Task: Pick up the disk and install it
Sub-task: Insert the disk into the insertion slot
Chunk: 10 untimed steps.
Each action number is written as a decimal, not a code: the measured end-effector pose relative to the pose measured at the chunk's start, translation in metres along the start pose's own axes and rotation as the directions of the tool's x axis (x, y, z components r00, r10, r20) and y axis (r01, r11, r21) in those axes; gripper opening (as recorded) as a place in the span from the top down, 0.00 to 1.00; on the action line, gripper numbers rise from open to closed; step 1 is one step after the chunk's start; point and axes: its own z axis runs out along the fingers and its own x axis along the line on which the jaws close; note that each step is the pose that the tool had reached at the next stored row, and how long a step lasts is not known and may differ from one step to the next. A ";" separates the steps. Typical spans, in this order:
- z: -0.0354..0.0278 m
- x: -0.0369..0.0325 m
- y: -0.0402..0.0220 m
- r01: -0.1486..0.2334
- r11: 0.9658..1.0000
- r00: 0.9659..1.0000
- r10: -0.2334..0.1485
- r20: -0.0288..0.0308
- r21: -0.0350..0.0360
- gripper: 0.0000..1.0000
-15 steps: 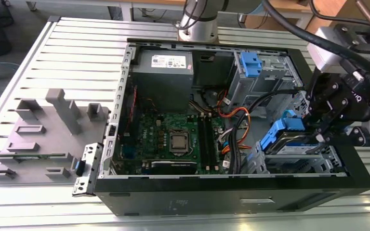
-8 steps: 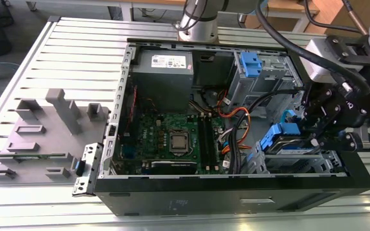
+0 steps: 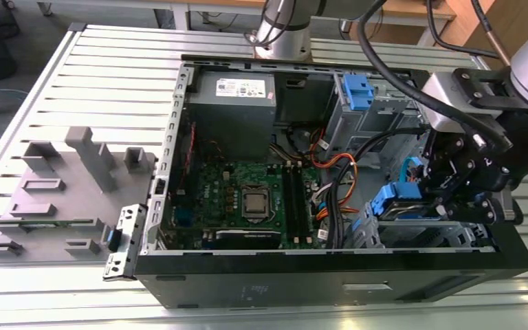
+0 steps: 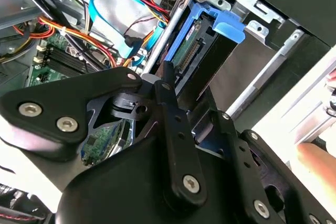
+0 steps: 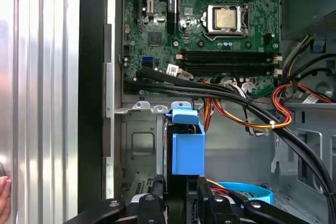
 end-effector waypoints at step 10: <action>0.0048 0.0002 -0.0001 0.000 1.000 1.000 0.000 0.000 0.000 0.65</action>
